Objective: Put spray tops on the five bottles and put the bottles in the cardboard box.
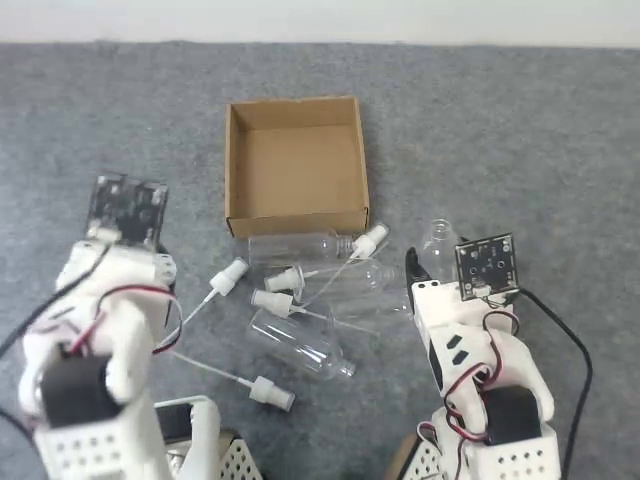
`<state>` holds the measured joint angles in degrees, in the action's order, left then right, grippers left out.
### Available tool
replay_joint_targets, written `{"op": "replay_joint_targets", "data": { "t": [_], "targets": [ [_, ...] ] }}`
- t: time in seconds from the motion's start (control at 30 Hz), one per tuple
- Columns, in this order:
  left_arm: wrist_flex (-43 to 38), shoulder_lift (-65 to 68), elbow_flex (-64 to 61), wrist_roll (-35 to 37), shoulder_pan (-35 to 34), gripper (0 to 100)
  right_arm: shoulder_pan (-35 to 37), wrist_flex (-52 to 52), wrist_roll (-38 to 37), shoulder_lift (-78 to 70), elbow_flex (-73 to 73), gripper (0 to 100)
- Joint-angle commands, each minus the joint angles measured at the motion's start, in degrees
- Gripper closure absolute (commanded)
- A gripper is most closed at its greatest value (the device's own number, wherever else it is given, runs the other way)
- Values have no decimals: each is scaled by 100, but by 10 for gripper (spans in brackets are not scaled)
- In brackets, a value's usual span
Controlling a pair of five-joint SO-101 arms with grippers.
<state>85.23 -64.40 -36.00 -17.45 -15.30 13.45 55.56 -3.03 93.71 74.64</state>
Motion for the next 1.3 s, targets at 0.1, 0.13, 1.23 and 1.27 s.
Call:
{"op": "replay_joint_targets", "data": {
  "t": [0.1,0.13,1.23,1.27],
  "targets": [
    [387,879,286,-519,0,877,22,-154,53,84,-35,929],
    [387,1011,286,-571,0,878,22,-154,53,75,-35,929],
    [18,6171,1402,-1222,642,801,22,-154,18,84,-26,928],
    [-97,6277,1393,-1213,624,801,22,-154,18,101,-26,928]
  ]
}}
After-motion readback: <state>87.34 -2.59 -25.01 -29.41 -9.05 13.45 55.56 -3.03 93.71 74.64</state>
